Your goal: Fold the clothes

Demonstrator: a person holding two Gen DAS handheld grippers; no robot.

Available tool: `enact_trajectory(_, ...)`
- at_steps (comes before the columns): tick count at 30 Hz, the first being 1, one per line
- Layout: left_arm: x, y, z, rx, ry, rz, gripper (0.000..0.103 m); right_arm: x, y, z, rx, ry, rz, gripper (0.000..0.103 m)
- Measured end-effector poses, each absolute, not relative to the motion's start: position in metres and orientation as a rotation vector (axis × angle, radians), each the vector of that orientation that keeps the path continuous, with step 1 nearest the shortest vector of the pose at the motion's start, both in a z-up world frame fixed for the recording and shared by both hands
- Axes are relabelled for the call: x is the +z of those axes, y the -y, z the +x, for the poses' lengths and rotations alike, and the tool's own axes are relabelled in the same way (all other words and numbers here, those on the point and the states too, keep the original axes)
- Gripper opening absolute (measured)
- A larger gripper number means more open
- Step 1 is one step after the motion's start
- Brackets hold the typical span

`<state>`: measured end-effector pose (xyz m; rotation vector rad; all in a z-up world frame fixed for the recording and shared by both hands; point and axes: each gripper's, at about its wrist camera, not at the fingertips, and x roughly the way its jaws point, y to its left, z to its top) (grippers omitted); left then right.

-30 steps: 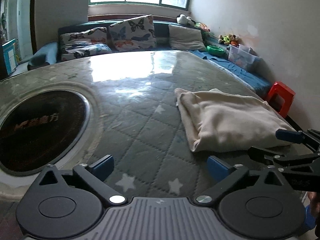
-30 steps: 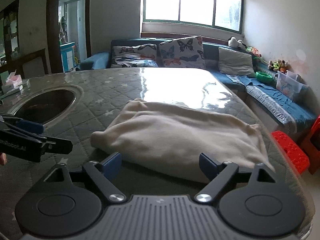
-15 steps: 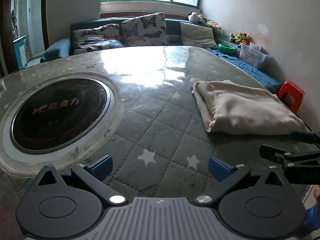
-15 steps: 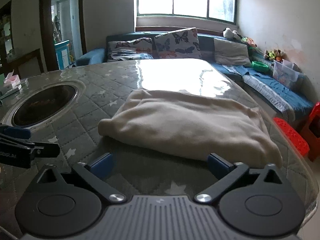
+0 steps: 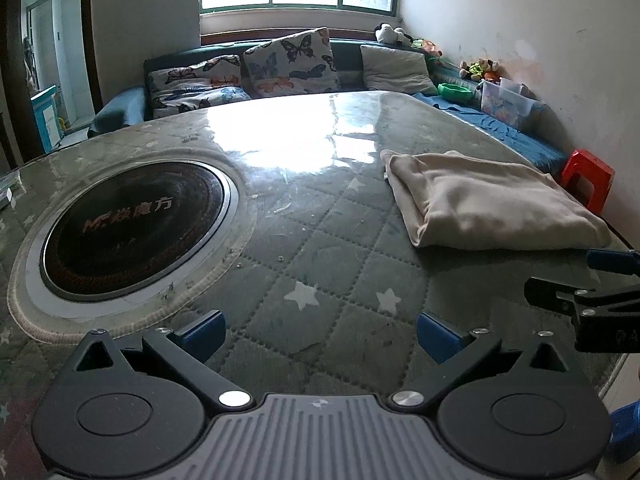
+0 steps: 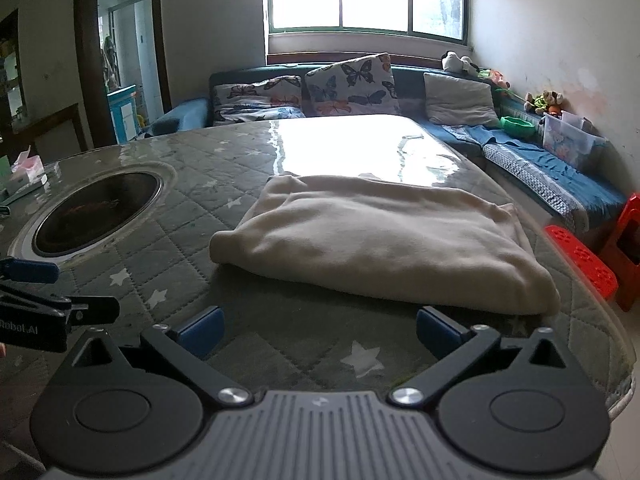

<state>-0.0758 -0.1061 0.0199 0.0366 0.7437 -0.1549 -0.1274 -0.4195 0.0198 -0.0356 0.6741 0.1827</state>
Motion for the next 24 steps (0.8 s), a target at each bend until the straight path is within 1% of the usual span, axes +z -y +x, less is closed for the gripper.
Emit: enact_trajectory(24,0.02,0.127,-0.087,-0.216,-0.732,0.068,0.103,0.019,0.416,-0.142,0.183,-0.675,-0.036,0.103)
